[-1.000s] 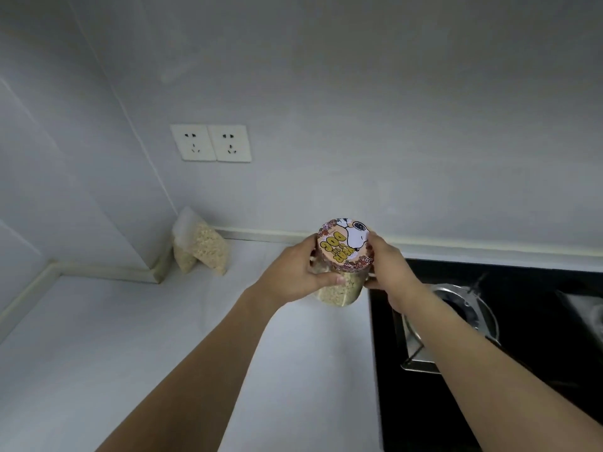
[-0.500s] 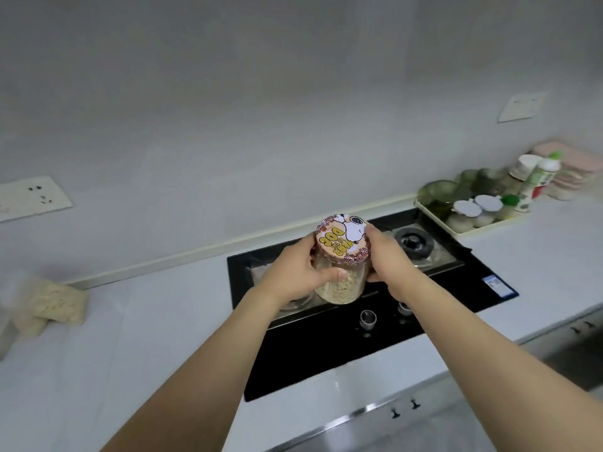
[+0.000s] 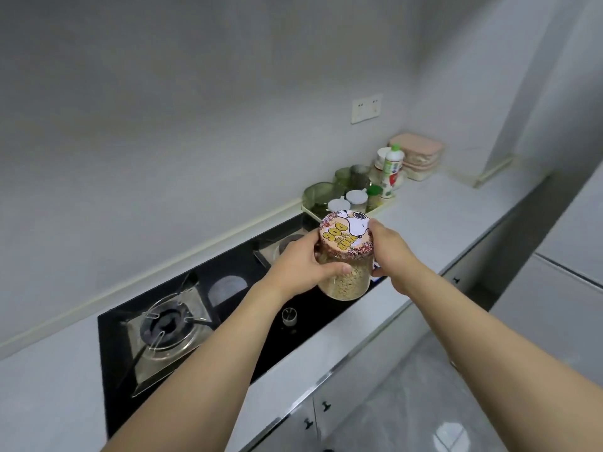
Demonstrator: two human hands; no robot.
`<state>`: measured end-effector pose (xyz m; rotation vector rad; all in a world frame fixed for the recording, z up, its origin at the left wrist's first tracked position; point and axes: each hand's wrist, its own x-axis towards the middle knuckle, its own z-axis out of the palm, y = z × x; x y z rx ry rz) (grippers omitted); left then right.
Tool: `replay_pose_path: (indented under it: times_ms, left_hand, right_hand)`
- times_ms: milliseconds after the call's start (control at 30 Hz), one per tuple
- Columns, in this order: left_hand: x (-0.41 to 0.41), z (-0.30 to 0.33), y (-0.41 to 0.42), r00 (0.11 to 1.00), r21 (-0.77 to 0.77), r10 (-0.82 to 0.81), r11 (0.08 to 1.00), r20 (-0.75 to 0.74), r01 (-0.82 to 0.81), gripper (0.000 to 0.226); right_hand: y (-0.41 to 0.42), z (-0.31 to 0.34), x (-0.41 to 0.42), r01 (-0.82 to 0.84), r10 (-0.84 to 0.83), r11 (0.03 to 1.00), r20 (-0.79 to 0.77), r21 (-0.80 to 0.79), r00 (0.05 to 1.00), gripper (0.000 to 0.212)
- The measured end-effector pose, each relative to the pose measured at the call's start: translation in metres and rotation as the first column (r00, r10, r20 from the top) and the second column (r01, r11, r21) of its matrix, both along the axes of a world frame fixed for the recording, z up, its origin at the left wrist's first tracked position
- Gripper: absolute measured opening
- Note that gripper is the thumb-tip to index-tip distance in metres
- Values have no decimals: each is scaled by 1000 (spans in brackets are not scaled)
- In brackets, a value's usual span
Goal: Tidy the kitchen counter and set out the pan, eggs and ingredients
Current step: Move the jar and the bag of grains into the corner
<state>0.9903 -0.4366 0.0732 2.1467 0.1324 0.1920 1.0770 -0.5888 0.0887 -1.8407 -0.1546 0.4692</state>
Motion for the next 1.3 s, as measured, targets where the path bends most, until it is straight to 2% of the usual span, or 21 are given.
replay_pose_path:
  times_ms: [667, 900, 1100, 1300]
  left_hand:
    - [313, -17, -24, 977, -112, -215, 970, 5, 214, 78]
    - [374, -22, -35, 958, -183, -286, 942, 2, 282, 73]
    - [428, -32, -49, 946, -172, -319, 936, -54, 306, 78]
    - [487, -46, -73, 937, -213, -339, 924, -80, 316, 69]
  right_hand:
    - [-38, -7, 274, 224, -224, 974, -15, -18, 974, 48]
    - [-49, -17, 330, 287, -287, 958, -24, 5, 958, 47]
    - [-66, -29, 375, 333, -331, 943, -67, 17, 941, 45]
    - [-88, -43, 432, 350, -347, 937, -91, 17, 933, 40]
